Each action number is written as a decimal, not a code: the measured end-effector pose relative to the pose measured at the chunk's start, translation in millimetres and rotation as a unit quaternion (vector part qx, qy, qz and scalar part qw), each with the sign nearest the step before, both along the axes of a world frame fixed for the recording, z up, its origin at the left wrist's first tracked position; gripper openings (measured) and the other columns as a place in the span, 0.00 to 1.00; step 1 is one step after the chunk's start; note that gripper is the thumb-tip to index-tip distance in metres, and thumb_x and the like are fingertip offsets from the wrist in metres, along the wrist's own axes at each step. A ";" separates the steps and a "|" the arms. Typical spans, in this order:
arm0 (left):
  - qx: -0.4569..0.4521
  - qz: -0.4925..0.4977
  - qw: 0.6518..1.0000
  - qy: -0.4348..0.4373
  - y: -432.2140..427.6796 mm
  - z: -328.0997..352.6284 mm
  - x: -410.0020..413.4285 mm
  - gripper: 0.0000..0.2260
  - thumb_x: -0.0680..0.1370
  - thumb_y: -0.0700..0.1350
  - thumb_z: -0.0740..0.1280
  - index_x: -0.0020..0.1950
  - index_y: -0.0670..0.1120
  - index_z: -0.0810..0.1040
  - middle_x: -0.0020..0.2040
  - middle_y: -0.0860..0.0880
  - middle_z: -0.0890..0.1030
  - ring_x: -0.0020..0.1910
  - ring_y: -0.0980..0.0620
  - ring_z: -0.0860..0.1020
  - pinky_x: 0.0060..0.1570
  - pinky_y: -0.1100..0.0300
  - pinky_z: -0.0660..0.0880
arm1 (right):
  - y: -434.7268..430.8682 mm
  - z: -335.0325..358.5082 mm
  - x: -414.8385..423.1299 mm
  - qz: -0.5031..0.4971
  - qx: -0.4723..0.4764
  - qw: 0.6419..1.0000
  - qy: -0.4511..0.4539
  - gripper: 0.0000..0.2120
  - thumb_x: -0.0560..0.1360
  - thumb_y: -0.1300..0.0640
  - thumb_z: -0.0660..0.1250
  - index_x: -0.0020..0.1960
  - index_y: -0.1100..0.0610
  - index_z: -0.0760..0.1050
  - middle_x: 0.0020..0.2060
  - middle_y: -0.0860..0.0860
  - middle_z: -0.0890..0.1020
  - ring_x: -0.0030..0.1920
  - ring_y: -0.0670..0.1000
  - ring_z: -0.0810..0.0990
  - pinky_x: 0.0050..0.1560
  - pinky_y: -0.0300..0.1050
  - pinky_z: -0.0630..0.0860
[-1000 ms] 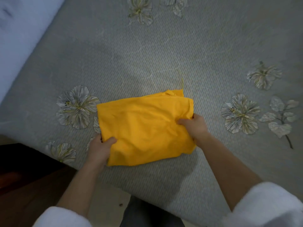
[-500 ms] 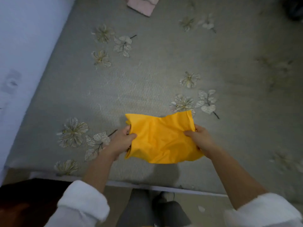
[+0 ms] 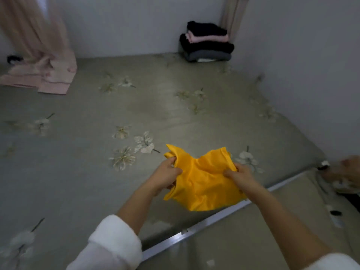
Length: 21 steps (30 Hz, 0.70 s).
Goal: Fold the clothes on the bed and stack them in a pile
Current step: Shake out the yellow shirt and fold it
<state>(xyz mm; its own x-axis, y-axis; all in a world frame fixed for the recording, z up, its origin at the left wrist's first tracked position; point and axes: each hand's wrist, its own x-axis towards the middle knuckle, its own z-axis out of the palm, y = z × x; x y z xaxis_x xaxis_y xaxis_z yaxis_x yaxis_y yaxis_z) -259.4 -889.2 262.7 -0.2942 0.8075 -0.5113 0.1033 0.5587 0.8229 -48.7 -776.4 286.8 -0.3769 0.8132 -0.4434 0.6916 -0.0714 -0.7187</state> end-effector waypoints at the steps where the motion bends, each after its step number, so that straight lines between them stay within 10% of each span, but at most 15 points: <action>1: -0.005 -0.009 1.000 -0.007 16.4 8.4 25.3 0.15 0.79 0.43 0.61 0.66 0.53 0.68 0.47 0.46 0.76 0.39 0.48 0.76 0.36 0.56 0.75 | 8.7 6.6 28.1 -0.014 0.009 1.000 -0.003 0.09 0.75 0.64 0.64 0.52 0.52 0.76 0.45 0.53 0.79 0.44 0.51 0.77 0.45 0.46 0.71; 4: -0.006 -0.047 0.999 -0.025 65.4 32.9 97.4 0.05 0.80 0.43 0.61 0.47 0.54 0.69 0.44 0.47 0.75 0.40 0.48 0.75 0.40 0.56 0.74 | 32.8 30.8 108.9 -0.074 0.027 0.997 -0.005 0.13 0.75 0.64 0.64 0.59 0.57 0.77 0.51 0.56 0.80 0.50 0.54 0.76 0.50 0.47 0.71; 10: 0.007 -0.152 0.988 -0.029 165.4 74.0 208.5 0.24 0.80 0.46 0.61 0.76 0.51 0.59 0.60 0.46 0.73 0.50 0.46 0.75 0.38 0.57 0.73 | 85.8 65.3 240.2 -0.177 0.063 0.982 0.009 0.12 0.76 0.65 0.63 0.58 0.60 0.78 0.53 0.60 0.81 0.51 0.57 0.78 0.56 0.57 0.74; 21: 0.034 -0.242 0.969 -0.039 363.1 88.7 336.2 0.23 0.80 0.46 0.62 0.75 0.50 0.61 0.56 0.48 0.74 0.51 0.47 0.76 0.50 0.50 0.73 | 239.4 71.5 381.5 -0.254 0.040 0.966 0.013 0.13 0.77 0.60 0.63 0.61 0.61 0.75 0.60 0.69 0.74 0.55 0.68 0.75 0.60 0.68 0.71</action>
<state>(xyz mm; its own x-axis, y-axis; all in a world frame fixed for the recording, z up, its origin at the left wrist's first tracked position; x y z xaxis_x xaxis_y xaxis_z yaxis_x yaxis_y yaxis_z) 76.8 -526.1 351.4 0.1644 0.8740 -0.4573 0.2745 0.4047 0.8723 332.8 -537.0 358.3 0.0694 0.9273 -0.3678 0.5640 -0.3406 -0.7523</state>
